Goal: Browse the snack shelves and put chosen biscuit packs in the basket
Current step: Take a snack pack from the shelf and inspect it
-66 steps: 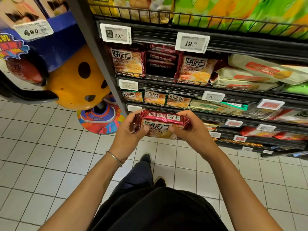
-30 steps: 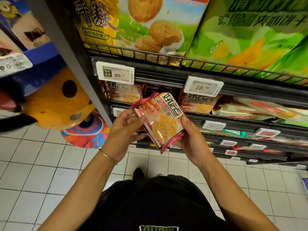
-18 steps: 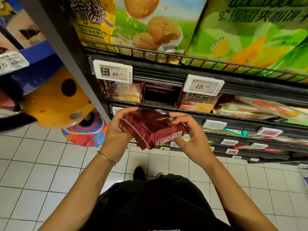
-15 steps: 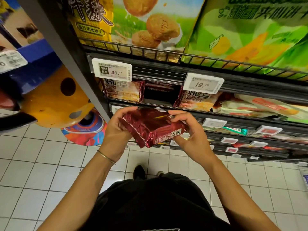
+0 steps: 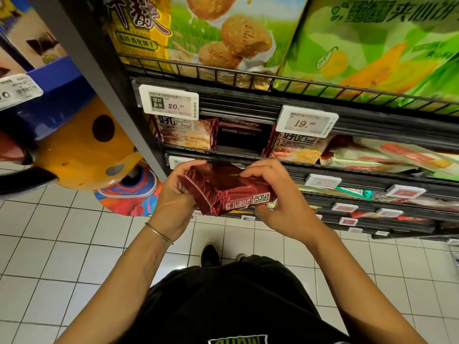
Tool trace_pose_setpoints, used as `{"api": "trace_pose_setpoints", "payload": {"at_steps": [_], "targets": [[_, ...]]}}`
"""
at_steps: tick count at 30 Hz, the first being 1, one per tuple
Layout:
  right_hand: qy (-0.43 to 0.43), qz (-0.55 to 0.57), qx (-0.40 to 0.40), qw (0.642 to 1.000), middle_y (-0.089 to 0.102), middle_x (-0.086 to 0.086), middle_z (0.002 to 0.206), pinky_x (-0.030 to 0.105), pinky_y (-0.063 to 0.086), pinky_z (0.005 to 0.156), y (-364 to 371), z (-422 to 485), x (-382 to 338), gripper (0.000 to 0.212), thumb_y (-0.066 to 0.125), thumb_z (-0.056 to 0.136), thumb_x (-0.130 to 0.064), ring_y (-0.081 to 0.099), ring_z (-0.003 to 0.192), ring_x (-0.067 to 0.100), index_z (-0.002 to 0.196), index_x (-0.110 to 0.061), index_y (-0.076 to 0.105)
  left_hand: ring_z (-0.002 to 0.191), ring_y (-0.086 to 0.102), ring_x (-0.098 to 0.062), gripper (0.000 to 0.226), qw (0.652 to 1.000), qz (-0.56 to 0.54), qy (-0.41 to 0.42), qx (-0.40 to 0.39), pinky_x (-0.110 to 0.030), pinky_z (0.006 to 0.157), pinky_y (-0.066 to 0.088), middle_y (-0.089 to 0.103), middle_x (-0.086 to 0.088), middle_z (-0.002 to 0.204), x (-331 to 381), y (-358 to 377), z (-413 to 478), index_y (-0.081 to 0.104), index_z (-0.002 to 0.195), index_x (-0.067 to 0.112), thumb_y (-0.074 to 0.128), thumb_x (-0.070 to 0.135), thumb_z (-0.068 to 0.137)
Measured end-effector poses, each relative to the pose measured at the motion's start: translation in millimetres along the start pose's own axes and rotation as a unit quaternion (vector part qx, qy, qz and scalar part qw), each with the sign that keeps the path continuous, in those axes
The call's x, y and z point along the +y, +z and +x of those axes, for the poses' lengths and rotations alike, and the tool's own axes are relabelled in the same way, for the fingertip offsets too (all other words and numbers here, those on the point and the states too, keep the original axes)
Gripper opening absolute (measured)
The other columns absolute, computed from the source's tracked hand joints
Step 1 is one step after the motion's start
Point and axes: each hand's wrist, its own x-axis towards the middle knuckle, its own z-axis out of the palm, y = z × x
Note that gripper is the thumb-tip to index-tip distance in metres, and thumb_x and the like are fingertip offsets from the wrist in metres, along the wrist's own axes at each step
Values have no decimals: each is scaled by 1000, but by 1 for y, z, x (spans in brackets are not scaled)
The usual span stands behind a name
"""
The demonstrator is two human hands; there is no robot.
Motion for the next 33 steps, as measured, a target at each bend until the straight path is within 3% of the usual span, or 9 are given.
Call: {"api": "trace_pose_setpoints", "payload": {"at_steps": [2,6,10,17,22,26,28,31,33], "targets": [[9,-8,-9,1000,44,-5,135,46,53,101,0,2,-1,64,63,73,-6,43,134,19,136,-19,59,121,63,-40,54,1000,-4,-1,-4,-45,88,62,66,-22,124,-2,-1,2,61,123,6,45,-31,87],[21,-18,-11,1000,39,-9,137,42,56,98,1,3,-4,68,63,73,-9,42,135,17,139,-25,57,117,66,-32,45,1000,-11,5,-4,-39,86,61,68,-15,120,2,-1,3,63,120,10,52,-10,82],[38,-16,-10,999,33,-8,142,34,59,96,1,4,-7,69,65,74,-11,38,137,13,140,-26,55,119,65,-33,46,1000,-21,-3,-12,-42,86,61,67,-16,122,5,-1,4,63,121,11,57,-14,82],[23,-39,3,999,48,-2,136,34,52,104,-1,8,-10,64,72,75,-8,47,131,14,137,-16,57,111,70,-23,37,999,-36,-36,-9,-35,77,63,74,-2,113,7,6,6,65,116,15,64,1,83],[-12,-91,91,992,56,1,131,35,51,101,-1,12,-3,58,82,78,1,52,127,19,132,-12,66,111,71,-22,65,992,38,-114,30,-29,82,63,74,0,112,5,13,11,53,138,12,71,-17,83],[0,-102,190,976,55,4,131,41,51,103,-2,21,0,58,81,79,3,52,128,26,133,-13,68,108,73,-18,64,993,91,-67,37,-39,93,61,65,-11,129,15,21,16,49,140,13,71,-13,86],[18,-108,225,968,55,4,127,35,52,100,-3,26,1,59,82,80,-1,53,124,25,135,-16,67,121,63,-21,63,969,238,44,45,-43,101,56,56,-10,137,21,19,19,50,139,15,76,-5,86],[57,-128,257,956,56,6,120,18,45,96,-2,33,1,55,84,84,-11,54,118,25,136,-16,66,131,49,-22,55,863,446,235,30,-39,108,47,50,-5,135,32,10,32,54,138,16,74,10,87],[78,-141,261,952,58,9,116,9,39,91,0,38,0,51,84,85,-15,54,115,26,133,-14,67,122,52,-28,50,798,530,284,37,-37,100,45,55,-9,122,39,6,46,56,135,13,71,19,87]]}}
